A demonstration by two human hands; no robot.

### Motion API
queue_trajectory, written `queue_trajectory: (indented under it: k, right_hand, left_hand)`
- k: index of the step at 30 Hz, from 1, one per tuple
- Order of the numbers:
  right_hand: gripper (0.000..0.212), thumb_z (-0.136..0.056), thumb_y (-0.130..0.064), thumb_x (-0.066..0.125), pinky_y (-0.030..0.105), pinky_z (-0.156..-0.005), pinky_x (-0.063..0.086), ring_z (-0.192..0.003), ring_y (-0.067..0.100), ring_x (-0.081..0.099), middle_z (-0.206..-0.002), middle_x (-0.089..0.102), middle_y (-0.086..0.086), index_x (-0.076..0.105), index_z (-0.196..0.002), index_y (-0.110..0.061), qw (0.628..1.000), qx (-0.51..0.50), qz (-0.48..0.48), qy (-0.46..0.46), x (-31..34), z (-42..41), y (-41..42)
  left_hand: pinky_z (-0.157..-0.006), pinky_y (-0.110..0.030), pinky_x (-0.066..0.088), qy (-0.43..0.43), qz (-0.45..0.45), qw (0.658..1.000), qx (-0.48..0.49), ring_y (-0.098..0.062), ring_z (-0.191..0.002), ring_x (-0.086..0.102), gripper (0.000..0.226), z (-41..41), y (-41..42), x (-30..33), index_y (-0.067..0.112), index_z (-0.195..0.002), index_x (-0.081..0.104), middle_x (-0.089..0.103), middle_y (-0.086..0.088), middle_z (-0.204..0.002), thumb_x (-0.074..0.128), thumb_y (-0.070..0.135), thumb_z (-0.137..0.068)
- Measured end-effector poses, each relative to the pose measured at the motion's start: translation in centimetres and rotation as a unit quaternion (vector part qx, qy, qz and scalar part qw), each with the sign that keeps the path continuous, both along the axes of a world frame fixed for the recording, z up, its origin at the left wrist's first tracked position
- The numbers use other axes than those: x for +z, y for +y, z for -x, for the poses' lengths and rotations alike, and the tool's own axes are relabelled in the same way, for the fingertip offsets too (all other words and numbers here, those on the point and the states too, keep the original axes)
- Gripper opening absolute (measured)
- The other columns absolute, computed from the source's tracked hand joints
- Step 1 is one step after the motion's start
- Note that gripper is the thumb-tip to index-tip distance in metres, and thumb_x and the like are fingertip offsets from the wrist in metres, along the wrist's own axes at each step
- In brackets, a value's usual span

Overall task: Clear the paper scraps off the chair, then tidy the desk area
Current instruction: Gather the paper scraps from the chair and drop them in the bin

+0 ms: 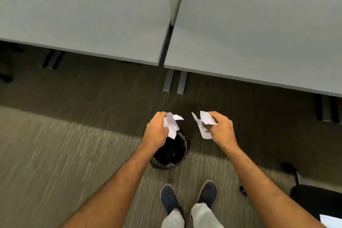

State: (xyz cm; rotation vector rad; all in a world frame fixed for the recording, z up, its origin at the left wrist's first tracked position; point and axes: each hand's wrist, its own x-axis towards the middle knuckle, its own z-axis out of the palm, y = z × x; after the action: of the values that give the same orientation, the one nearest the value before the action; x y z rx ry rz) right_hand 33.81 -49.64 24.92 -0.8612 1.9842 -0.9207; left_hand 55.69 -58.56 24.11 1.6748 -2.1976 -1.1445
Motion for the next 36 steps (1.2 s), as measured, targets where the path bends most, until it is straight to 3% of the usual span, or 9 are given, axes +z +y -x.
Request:
queue_trajectory:
  k: [4, 9, 13, 16, 20, 24, 28, 31, 36]
  right_hand:
    - [0.023, -0.079, -0.009, 0.074, 0.033, -0.066, 0.061, -0.080, 0.011, 0.068, -0.086, 0.071, -0.008, 0.073, -0.096, -0.026, 0.998, 0.040, -0.034, -0.036, -8.1, -3.5, -2.9]
    - [0.026, -0.078, -0.003, 0.073, 0.021, -0.057, 0.057, -0.077, 0.011, 0.066, -0.083, 0.072, -0.006, 0.074, -0.094, -0.023, 0.991, 0.081, -0.083, -0.062, -20.7, -6.9, -3.8]
    - [0.026, -0.080, -0.006, 0.075, 0.037, -0.069, 0.062, -0.082, 0.017, 0.069, -0.088, 0.072, -0.003, 0.073, -0.101, -0.021, 0.986, 0.118, -0.110, -0.042, -30.1, -9.4, -2.8]
    - [0.028, -0.081, -0.008, 0.074, 0.043, -0.079, 0.058, -0.090, 0.021, 0.069, -0.098, 0.074, 0.003, 0.072, -0.108, -0.017, 0.982, 0.148, -0.116, 0.004, -36.3, -11.1, -2.3]
    - [0.024, -0.086, -0.015, 0.067, 0.041, -0.079, 0.054, -0.092, 0.027, 0.066, -0.101, 0.073, 0.009, 0.070, -0.110, -0.016, 0.975, 0.158, -0.145, 0.061, -42.7, -12.9, -1.8]
    - [0.027, -0.087, -0.010, 0.065, 0.030, -0.071, 0.049, -0.088, 0.024, 0.065, -0.101, 0.072, 0.010, 0.068, -0.113, -0.018, 0.973, 0.144, -0.161, 0.084, -45.6, -13.6, -1.3]
    - [0.042, -0.085, -0.006, 0.069, 0.039, -0.085, 0.052, -0.107, 0.032, 0.063, -0.115, 0.068, 0.014, 0.060, -0.125, -0.012, 0.964, 0.165, -0.190, 0.090, -46.0, -13.3, -0.8]
    - [0.048, -0.085, -0.010, 0.071, 0.037, -0.092, 0.047, -0.116, 0.033, 0.058, -0.126, 0.064, 0.016, 0.056, -0.131, -0.007, 0.961, 0.181, -0.193, 0.077, -44.8, -12.8, -0.5]
    - [0.053, -0.091, -0.018, 0.066, 0.036, -0.107, 0.042, -0.128, 0.023, 0.050, -0.140, 0.054, 0.005, 0.049, -0.141, -0.017, 0.970, 0.165, -0.172, 0.049, -38.2, -11.3, 1.2]
  left_hand:
    - [-0.073, -0.030, 0.039, -0.003, -0.024, 0.998, 0.055, -0.021, -0.096, 0.058, 0.040, -4.4, 0.2, -8.5, 0.015, -0.109, 0.059, 0.056, 0.005, -0.104, 0.058, -0.005, -0.074]
    - [-0.082, -0.035, 0.044, -0.007, -0.053, 0.994, 0.100, -0.026, -0.103, 0.058, 0.046, -6.8, 1.3, -21.5, 0.007, -0.115, 0.062, 0.062, -0.007, -0.112, 0.060, -0.008, -0.072]
    - [-0.082, -0.024, 0.037, -0.020, -0.065, 0.993, 0.101, -0.024, -0.108, 0.057, 0.045, -7.3, 2.9, -31.4, 0.012, -0.120, 0.059, 0.060, -0.004, -0.117, 0.064, -0.004, -0.078]
    - [-0.092, -0.041, 0.045, -0.043, -0.077, 0.993, 0.077, -0.032, -0.114, 0.056, 0.048, -7.2, 3.8, -37.6, 0.011, -0.126, 0.056, 0.058, -0.009, -0.126, 0.062, -0.002, -0.080]
    - [-0.087, -0.050, 0.046, -0.093, -0.081, 0.991, 0.051, -0.037, -0.108, 0.059, 0.048, -7.3, 4.7, -43.3, 0.013, -0.132, 0.052, 0.053, -0.010, -0.125, 0.056, -0.002, -0.086]
    - [-0.088, -0.051, 0.048, -0.121, -0.091, 0.987, 0.054, -0.036, -0.107, 0.059, 0.050, -7.2, 5.0, -45.5, 0.014, -0.135, 0.049, 0.051, -0.008, -0.128, 0.058, -0.001, -0.088]
    - [-0.094, -0.049, 0.045, -0.113, -0.120, 0.985, 0.052, -0.035, -0.114, 0.057, 0.051, -6.8, 5.3, -45.8, 0.011, -0.135, 0.050, 0.050, -0.009, -0.129, 0.067, 0.004, -0.087]
    - [-0.095, -0.044, 0.045, -0.097, -0.128, 0.985, 0.059, -0.031, -0.119, 0.055, 0.057, -6.5, 5.8, -44.7, 0.014, -0.139, 0.047, 0.049, -0.006, -0.134, 0.071, 0.010, -0.088]
    - [-0.100, -0.044, 0.046, -0.071, -0.111, 0.990, 0.046, -0.025, -0.125, 0.052, 0.059, -5.8, 6.2, -38.4, 0.018, -0.141, 0.046, 0.050, -0.003, -0.142, 0.072, 0.021, -0.088]
